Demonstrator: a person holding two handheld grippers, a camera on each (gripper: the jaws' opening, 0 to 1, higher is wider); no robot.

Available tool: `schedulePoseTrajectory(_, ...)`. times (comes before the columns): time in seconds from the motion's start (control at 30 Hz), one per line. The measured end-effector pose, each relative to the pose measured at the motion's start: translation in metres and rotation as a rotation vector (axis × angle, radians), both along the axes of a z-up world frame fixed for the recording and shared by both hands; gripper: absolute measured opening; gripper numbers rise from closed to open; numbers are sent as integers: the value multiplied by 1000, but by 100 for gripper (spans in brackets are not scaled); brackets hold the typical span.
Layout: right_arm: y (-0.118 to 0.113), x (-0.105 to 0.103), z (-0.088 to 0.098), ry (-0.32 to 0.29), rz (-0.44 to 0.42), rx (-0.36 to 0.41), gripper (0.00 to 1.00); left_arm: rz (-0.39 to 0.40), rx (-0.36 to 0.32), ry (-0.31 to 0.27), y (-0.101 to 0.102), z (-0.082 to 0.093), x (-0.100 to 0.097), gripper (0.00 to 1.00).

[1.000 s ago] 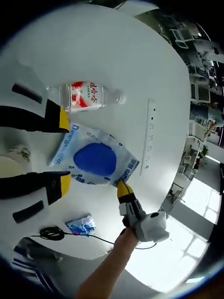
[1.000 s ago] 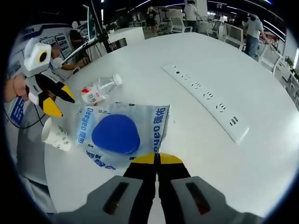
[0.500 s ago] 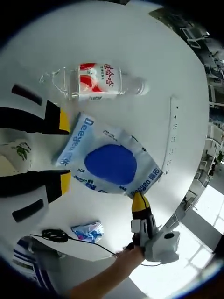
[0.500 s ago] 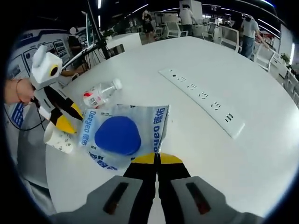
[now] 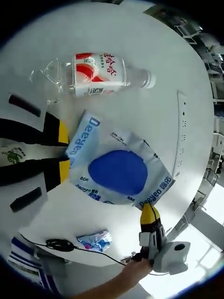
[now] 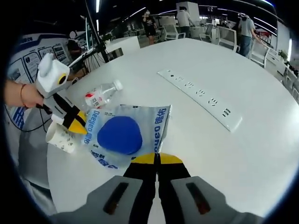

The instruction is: Arrange the tabletop items into an orderly group along one side of the table until the central work area is clear of visible clutter.

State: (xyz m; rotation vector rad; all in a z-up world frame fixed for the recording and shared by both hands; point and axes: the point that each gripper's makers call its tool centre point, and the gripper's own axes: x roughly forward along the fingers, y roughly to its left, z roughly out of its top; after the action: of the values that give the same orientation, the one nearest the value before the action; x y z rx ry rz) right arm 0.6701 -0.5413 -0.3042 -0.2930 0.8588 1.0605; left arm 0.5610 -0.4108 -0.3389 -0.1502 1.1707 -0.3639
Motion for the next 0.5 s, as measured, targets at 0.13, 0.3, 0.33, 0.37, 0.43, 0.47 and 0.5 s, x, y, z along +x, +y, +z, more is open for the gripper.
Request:
schedulePoseTrajectory(0.13, -3, -2, 3, 0, -10, 2, 0, -4, -8, -11, -1, 0, 2, 0)
schedulePoseTrajectory(0.3, -7, -7, 7, -2, -21, 7, 0, -8, -17, -14, -2, 0, 4, 0)
schedulePoseTrajectory(0.33, -8, -7, 8, 0, -27, 9, 0, 2, -27, -12, -2, 0, 5, 0)
schedulePoseTrajectory(0.37, -10, -8, 9, 3, -34, 12, 0, -2, -26, -15, -2, 0, 5, 0)
schedulePoseTrajectory(0.43, -11, -10, 11, 7, -46, 22, 0, 10, -37, -14, -3, 1, 5, 0)
schedulePoseTrajectory(0.47, -12, -11, 12, 7, -54, 26, 0, 9, -39, -16, -3, 1, 6, 0)
schedulePoseTrajectory(0.5, -13, -12, 13, 11, -60, 28, 0, 10, -40, -16, -3, 1, 6, 0)
